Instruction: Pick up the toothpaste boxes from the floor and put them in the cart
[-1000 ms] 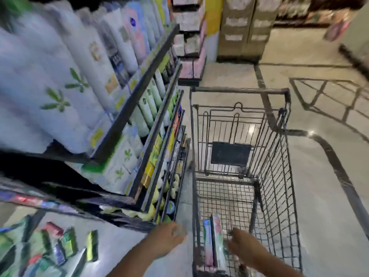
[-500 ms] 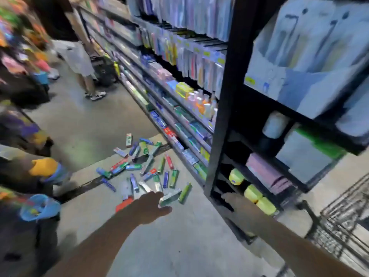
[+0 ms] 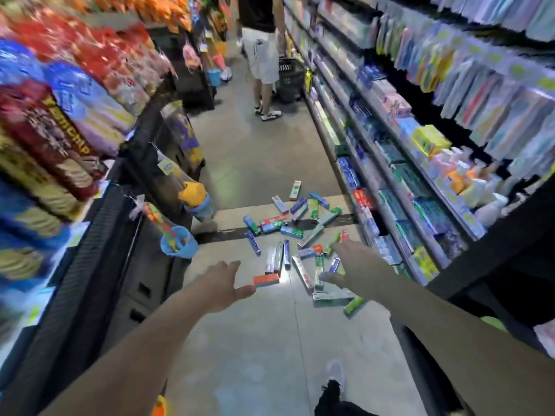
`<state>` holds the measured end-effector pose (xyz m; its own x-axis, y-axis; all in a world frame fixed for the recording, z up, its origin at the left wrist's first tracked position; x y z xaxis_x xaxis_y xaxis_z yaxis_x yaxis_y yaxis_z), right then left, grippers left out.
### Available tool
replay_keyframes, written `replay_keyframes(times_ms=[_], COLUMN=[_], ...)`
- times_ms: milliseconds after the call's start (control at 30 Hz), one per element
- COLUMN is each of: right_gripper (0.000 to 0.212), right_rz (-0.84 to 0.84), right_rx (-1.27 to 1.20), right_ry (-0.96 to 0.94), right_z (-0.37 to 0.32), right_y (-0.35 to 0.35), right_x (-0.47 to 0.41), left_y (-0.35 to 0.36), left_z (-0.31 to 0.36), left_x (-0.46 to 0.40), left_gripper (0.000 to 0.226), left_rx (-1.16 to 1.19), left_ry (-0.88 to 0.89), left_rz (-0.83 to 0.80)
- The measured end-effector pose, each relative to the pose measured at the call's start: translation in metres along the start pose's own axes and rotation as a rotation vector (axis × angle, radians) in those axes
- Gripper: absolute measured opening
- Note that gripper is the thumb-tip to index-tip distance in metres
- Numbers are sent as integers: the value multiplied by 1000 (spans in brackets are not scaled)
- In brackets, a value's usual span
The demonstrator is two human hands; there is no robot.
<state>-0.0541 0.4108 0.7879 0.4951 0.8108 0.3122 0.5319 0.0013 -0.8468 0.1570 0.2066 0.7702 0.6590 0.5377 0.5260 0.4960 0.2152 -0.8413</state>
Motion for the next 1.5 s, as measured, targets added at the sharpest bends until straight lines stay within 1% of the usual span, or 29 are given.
replay_keyframes(times_ms=[100,267,400,533,700,800,867,967,1033,1133,1200,1300,1400,1500], right_gripper=[83,94,97,99,98,97,93,88,84,86,84,74,66,70], right_rz=[-6,-55,-79,-129,-202,-227,-254,-323,-362,-399,-424,-443,-468,-505], right_rx=[11,78,81,79,53,18,-9,-32,-48,-54,-44,2,67,175], right_ry=[-59,-82,-71,-51,-20,11,57,151,198,274,317,327,332,330], right_z=[8,42,73,100,120,138,157,198,230,279,310,355,395,430], right_y=[-9,-24,-52,-62,-47,-17,17,92,153,252,319,411,489,551], right_x=[-39,-125,-191,-255,-311,-342,-363,-396,-415,-438,-452,-476,-496,-512], left_y=[-17,-61,-97,-119,-113,-92,-58,15,77,175,240,330,408,473], left_z=[6,29,47,48,41,42,43,43,44,45,46,48,49,49], left_x=[-39,-128,-193,-249,-315,-362,-401,-466,-506,-567,-608,-668,-721,-766], left_gripper=[94,95,93,93,95,92,93,95,95,94,94,90,88,85], left_rx=[-24,-38,-37,-56,-96,-81,-78,-76,-88,-123,-156,-189,-215,-300], left_ry=[2,6,12,16,29,58,70,80,87,101,103,107,115,127], left_rz=[11,39,1,-14,-66,-105,-126,-181,-230,-301,-322,-338,-350,-320])
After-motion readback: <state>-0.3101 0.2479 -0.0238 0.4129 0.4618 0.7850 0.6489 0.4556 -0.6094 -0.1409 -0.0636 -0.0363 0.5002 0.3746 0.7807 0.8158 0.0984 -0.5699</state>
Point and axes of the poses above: each hand's wrist, its own x-axis away from the middle knuckle, its own y-axis out of the palm, z = x × y, the point moved 3 cm from there along -x, towards the middle knuckle, and after that the axes turned 15 degrees about -x, right-handed, at the moved point
